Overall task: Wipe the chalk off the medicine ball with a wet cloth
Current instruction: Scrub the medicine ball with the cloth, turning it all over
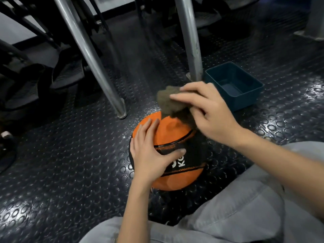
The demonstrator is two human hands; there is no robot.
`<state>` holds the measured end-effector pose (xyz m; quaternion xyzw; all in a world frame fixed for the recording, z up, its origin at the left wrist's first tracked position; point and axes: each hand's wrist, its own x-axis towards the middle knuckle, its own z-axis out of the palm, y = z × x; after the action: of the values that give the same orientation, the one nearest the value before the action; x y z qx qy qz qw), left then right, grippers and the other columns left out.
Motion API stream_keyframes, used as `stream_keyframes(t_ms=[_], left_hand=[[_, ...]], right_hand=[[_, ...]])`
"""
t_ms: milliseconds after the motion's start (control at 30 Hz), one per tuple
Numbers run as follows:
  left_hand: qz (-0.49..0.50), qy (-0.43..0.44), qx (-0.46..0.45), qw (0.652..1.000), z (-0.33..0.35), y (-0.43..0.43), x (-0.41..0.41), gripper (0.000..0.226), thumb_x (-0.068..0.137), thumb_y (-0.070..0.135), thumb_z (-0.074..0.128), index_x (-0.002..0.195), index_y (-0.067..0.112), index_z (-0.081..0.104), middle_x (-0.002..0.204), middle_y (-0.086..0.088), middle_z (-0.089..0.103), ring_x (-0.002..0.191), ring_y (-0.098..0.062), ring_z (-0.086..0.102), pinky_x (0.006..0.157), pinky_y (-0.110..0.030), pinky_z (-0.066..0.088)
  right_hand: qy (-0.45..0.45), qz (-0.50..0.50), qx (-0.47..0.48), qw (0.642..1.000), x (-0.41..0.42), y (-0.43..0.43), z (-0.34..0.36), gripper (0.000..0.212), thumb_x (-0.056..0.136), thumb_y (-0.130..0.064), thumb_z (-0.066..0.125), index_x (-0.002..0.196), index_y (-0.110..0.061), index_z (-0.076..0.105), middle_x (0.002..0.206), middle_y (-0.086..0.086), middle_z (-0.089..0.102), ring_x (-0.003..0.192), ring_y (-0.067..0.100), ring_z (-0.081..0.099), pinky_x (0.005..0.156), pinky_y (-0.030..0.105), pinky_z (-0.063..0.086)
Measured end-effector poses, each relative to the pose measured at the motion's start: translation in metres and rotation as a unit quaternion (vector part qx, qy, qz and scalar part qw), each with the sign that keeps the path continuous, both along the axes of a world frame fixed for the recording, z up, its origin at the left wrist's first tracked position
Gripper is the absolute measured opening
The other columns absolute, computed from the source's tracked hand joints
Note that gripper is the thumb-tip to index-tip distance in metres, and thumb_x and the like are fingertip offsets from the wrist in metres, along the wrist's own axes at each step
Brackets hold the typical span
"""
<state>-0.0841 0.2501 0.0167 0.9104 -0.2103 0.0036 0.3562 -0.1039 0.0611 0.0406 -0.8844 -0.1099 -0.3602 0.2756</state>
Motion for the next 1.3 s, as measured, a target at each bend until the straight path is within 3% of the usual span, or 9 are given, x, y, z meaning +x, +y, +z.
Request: stream_keyframes(t_ms=[100,300,467,667,767,867,1033,1167,1300], left_hand=[[0.002,0.009,-0.007,1.000,0.002,0.001,0.002,0.104,0.045,0.079,0.054,0.139,0.046,0.028,0.131,0.044,0.011,0.138,0.004,0.009,0.117,-0.033,0.002],[0.006,0.012,-0.023,1.000,-0.001,-0.001,0.002,0.101,0.047,0.082,0.054,0.138,0.048,0.027,0.134,0.040,0.013,0.134,0.009,0.008,0.118,-0.040,0.003],[0.018,0.012,-0.027,0.999,-0.001,0.006,0.004,0.103,0.046,0.078,0.057,0.139,0.043,0.033,0.142,0.031,0.022,0.140,-0.002,0.013,0.118,-0.040,0.008],[0.029,0.013,-0.034,0.999,-0.001,0.002,0.002,0.103,0.046,0.083,0.053,0.140,0.046,0.029,0.135,0.037,0.014,0.136,0.003,0.010,0.117,-0.039,0.004],[0.047,0.007,-0.037,0.998,-0.004,0.005,0.003,0.103,0.045,0.080,0.055,0.139,0.044,0.033,0.134,0.034,0.019,0.137,0.001,0.014,0.115,-0.037,0.007],[0.044,0.004,-0.040,0.998,-0.003,0.007,0.003,0.102,0.047,0.079,0.055,0.139,0.042,0.033,0.136,0.033,0.020,0.137,0.001,0.015,0.116,-0.036,0.007],[0.045,0.001,-0.036,0.998,-0.004,0.003,0.002,0.099,0.050,0.083,0.051,0.140,0.046,0.030,0.138,0.034,0.016,0.140,-0.002,0.011,0.116,-0.038,0.004],[0.048,-0.013,-0.031,0.998,-0.007,0.006,0.002,0.100,0.050,0.082,0.052,0.140,0.043,0.032,0.146,0.026,0.022,0.140,-0.004,0.013,0.116,-0.037,0.006],[0.005,-0.018,-0.029,0.999,-0.007,0.010,0.005,0.100,0.052,0.079,0.056,0.141,0.041,0.032,0.144,0.029,0.021,0.141,-0.003,0.011,0.117,-0.035,0.006]], right_hand=[[0.055,0.096,-0.095,0.989,-0.004,0.015,-0.017,0.041,0.085,-0.001,0.039,0.111,-0.015,0.068,0.111,0.011,0.061,0.087,0.027,0.047,0.079,0.036,0.044],[0.093,-0.133,0.023,0.986,0.023,-0.018,-0.015,0.043,0.082,0.002,0.041,0.113,-0.013,0.067,0.104,0.013,0.057,0.091,0.031,0.045,0.082,0.046,0.045],[0.100,0.096,-0.091,0.986,-0.004,0.014,-0.016,0.046,0.084,-0.005,0.037,0.112,-0.022,0.068,0.109,0.010,0.058,0.090,0.023,0.045,0.077,0.032,0.042],[0.178,-0.125,-0.039,0.975,0.023,-0.027,-0.014,0.043,0.089,0.003,0.047,0.117,-0.024,0.065,0.108,0.009,0.050,0.100,0.026,0.044,0.083,0.044,0.045],[0.066,0.016,0.022,0.997,0.004,0.001,-0.008,0.044,0.084,0.003,0.044,0.117,-0.017,0.065,0.106,0.010,0.053,0.097,0.025,0.048,0.088,0.031,0.041],[0.107,0.099,-0.083,0.986,0.004,0.007,-0.022,0.046,0.084,-0.005,0.037,0.114,-0.021,0.068,0.107,0.013,0.056,0.092,0.029,0.052,0.080,0.035,0.045],[0.221,-0.138,-0.060,0.964,0.029,-0.026,-0.023,0.041,0.090,-0.002,0.046,0.121,-0.023,0.063,0.109,0.010,0.050,0.101,0.027,0.046,0.081,0.046,0.046],[0.087,0.040,0.015,0.995,0.005,0.006,-0.008,0.042,0.085,-0.008,0.040,0.116,-0.019,0.066,0.105,0.009,0.053,0.098,0.021,0.049,0.087,0.031,0.043],[0.184,0.035,-0.050,0.981,0.018,0.001,-0.022,0.041,0.088,-0.003,0.041,0.114,-0.021,0.067,0.107,0.010,0.054,0.099,0.027,0.049,0.084,0.042,0.045]])
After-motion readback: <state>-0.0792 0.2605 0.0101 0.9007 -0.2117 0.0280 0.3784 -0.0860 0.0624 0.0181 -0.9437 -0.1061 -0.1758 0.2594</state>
